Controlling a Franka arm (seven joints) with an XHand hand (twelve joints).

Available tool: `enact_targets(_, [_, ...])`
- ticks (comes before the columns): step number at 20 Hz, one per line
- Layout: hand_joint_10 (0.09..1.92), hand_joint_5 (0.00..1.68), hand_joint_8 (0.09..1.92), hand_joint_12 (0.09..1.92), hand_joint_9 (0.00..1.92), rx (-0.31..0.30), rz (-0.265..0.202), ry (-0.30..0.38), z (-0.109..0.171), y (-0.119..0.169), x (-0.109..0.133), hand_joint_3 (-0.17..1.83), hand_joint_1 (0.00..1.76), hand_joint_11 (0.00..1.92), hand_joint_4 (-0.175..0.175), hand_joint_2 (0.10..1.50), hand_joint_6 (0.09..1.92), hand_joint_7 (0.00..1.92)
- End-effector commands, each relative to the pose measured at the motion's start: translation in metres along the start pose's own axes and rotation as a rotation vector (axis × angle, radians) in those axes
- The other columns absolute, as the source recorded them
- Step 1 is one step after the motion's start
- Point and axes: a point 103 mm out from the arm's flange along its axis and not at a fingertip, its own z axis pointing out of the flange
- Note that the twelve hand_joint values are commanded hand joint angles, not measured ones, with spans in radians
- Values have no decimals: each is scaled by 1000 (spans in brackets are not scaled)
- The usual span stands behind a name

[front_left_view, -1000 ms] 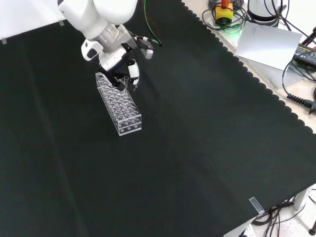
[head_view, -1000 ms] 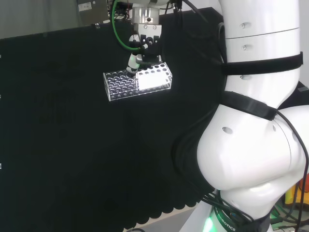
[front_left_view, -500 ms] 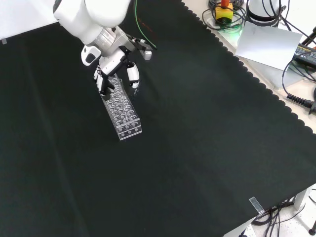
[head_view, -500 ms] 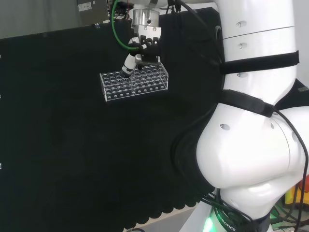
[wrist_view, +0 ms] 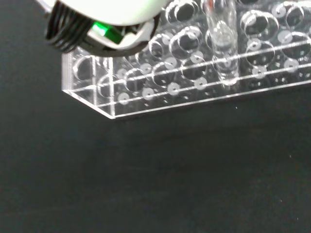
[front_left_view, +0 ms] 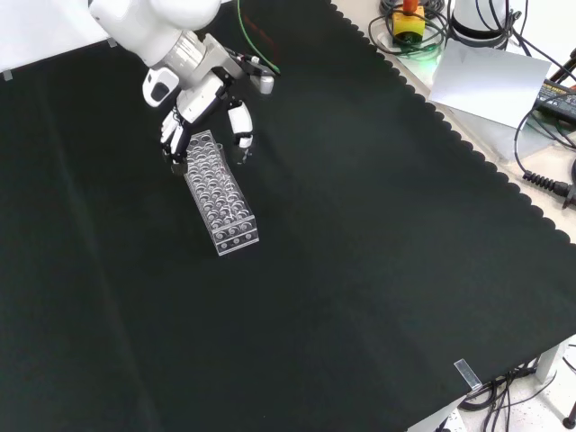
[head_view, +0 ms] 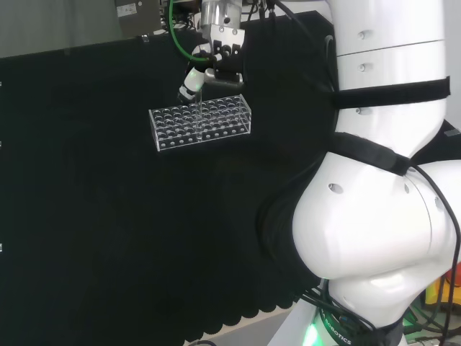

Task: Put the test tube back in the rack.

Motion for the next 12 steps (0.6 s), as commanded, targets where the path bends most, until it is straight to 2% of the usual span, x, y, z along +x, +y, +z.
enact_targets(1, [1070,357,984,1610,192,-77,-98,-11,-39,-37,19,493,939,38,30,567,358,0])
enact_targets(7, [1071,354,959,1614,174,-163,-173,27,-88,-81,33,489,936,3,31,568,328,0])
enact_targets(12, [1071,354,953,1614,171,-243,-220,22,-119,-119,41,489,933,0,31,571,320,0])
